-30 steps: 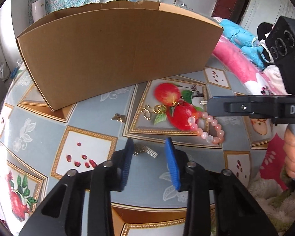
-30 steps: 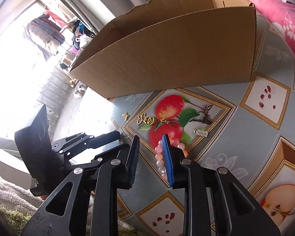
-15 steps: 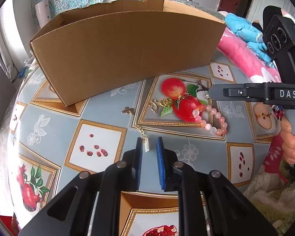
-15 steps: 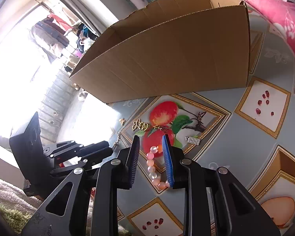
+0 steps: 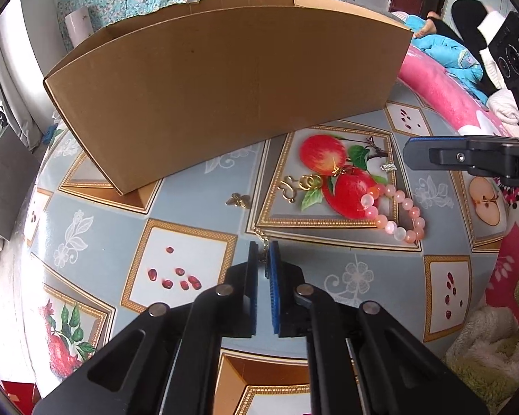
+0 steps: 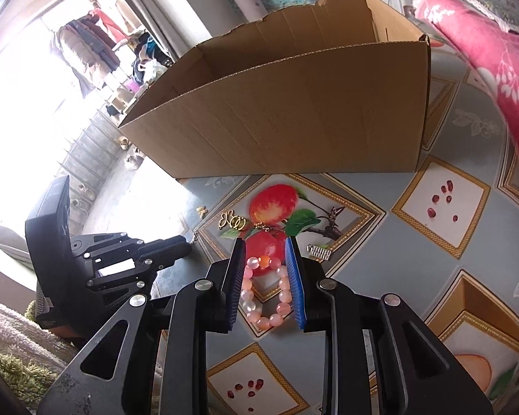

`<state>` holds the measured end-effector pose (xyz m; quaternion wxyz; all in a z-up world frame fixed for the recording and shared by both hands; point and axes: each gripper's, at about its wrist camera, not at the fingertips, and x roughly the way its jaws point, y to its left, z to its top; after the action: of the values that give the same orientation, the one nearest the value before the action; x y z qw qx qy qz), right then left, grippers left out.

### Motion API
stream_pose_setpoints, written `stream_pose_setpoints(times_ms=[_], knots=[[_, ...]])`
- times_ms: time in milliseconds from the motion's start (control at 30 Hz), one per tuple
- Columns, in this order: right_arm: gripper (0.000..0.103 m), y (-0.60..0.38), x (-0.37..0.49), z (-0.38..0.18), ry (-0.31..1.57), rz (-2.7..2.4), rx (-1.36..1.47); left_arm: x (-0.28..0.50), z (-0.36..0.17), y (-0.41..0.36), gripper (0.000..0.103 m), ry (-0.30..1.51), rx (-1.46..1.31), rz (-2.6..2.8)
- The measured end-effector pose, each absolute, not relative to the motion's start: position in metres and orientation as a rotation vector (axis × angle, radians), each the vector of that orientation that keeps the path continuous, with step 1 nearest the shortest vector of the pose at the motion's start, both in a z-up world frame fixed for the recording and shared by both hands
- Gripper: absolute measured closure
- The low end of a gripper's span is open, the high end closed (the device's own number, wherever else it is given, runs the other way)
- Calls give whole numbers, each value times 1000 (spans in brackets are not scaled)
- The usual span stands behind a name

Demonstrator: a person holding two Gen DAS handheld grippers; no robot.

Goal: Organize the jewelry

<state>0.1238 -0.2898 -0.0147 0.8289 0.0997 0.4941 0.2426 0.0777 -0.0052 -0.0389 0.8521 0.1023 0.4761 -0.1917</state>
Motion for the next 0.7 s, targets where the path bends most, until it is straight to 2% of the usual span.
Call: stream_pose_setpoints(times_ms=[33, 100, 267, 400, 600, 667, 700], knots=[[69, -288, 125, -15, 1053, 521, 190, 77, -39, -5, 98, 998, 218, -405], [62, -282, 129, -16, 1059, 534, 142, 77, -39, -3, 98, 997, 218, -405], [63, -262, 144, -20, 1079, 579, 13, 79, -39, 10, 100, 1009, 181, -394], [78, -248, 158, -26, 1108, 632, -99, 78, -39, 17, 100, 1008, 161, -393], [90, -228, 174, -36, 1159, 687, -260, 77, -40, 20, 100, 1003, 151, -406], [102, -224, 178, -37, 1165, 686, -288, 77, -41, 21, 100, 1003, 146, -411], [103, -222, 181, -37, 1173, 679, -285, 77, -41, 22, 101, 1004, 143, -413]])
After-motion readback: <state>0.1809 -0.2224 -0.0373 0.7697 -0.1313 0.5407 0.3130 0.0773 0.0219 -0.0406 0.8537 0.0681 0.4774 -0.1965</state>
